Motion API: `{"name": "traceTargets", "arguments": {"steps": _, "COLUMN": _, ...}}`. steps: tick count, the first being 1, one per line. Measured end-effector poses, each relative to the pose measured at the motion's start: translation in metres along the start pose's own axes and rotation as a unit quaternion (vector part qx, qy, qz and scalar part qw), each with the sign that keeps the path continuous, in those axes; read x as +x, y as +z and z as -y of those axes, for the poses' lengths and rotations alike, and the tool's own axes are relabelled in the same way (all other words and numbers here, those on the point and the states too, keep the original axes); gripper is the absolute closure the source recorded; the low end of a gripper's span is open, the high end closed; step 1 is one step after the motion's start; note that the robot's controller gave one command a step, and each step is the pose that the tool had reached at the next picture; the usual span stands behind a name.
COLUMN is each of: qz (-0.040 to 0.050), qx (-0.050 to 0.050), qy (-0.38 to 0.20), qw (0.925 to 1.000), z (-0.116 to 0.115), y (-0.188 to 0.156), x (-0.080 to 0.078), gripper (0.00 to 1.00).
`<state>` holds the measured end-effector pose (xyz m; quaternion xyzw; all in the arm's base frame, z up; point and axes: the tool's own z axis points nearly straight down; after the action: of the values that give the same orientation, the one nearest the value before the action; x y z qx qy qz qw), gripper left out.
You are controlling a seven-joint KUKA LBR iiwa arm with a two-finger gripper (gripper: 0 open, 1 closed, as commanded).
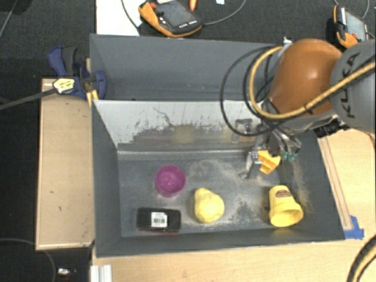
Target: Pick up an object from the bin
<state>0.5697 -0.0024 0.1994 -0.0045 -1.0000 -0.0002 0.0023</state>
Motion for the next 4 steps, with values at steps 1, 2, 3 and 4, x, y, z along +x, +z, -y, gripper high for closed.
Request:
{"name": "traceTargets", "arguments": {"steps": 1, "qz": 0.0040, "qx": 0.000, "qy": 0.000, "qw": 1.0000, "z": 0.000, "y": -0.005, "x": -0.001, "gripper": 0.00}}
{"name": "traceTargets", "arguments": {"steps": 2, "qz": 0.0049, "qx": 0.001, "qy": -0.119, "qw": 0.9929, "z": -0.058, "y": 0.110, "x": 0.050, "gripper": 0.00}}
{"name": "traceTargets", "arguments": {"steps": 3, "qz": 0.0094, "qx": 0.001, "qy": -0.176, "qw": 0.9844, "z": -0.073, "y": 0.069, "x": 0.058, "gripper": 0.00}}
{"name": "traceTargets", "arguments": {"steps": 4, "qz": 0.0028, "qx": 0.001, "qy": -0.168, "qw": 0.9858, "z": -0.107, "y": 0.100, "x": 0.093, "gripper": 0.00}}
